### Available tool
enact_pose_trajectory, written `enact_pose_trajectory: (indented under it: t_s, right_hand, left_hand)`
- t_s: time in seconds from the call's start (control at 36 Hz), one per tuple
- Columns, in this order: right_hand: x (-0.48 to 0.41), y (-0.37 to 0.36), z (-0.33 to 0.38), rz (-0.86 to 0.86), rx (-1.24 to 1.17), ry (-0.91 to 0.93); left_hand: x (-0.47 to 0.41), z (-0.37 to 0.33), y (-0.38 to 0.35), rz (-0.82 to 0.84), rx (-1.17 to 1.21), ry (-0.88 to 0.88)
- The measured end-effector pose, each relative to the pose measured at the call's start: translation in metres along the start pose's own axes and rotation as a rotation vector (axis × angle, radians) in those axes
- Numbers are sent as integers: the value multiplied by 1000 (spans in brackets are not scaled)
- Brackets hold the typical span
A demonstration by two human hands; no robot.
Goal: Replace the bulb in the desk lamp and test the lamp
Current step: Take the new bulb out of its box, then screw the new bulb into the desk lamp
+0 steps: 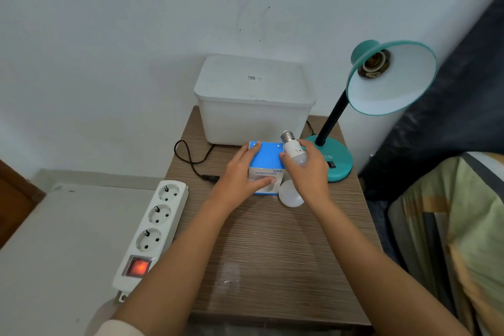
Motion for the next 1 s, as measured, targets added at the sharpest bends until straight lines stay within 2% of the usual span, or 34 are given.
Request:
enact_pose_trajectory:
  t_s: [0.25, 0.33, 0.42, 0.67, 0.83, 1.0]
  right_hand:
    - [15, 36, 26, -12, -82, -49]
    - [25, 57, 36, -8, -116, -74]
    - [29, 87, 45, 17, -172, -86]
    - [-16, 166, 68, -102, -206, -14]
    - [-44, 160, 69, -93, -200, 29]
    - [-63, 153, 66, -155, -192, 52]
  left_hand:
    - [2, -11, 1, 77, 8, 69]
    - [8, -25, 7, 47, -4, 52]
    - [9, -58, 17, 0, -19, -35]
    - [-27, -187, 3, 122, -21, -384]
    - [-54, -212, -14, 121, -26, -508]
    - [-64, -214, -19, 113, -63, -586]
Point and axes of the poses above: each hand's wrist, its own x-axis away from the middle knuckle, its own y-axis out of the back of the hand, z = x × y, the point moved 5 cm from there along -x, towards the middle knuckle, and after that the axes turned 7 degrees about y, right-handed, at the moved point
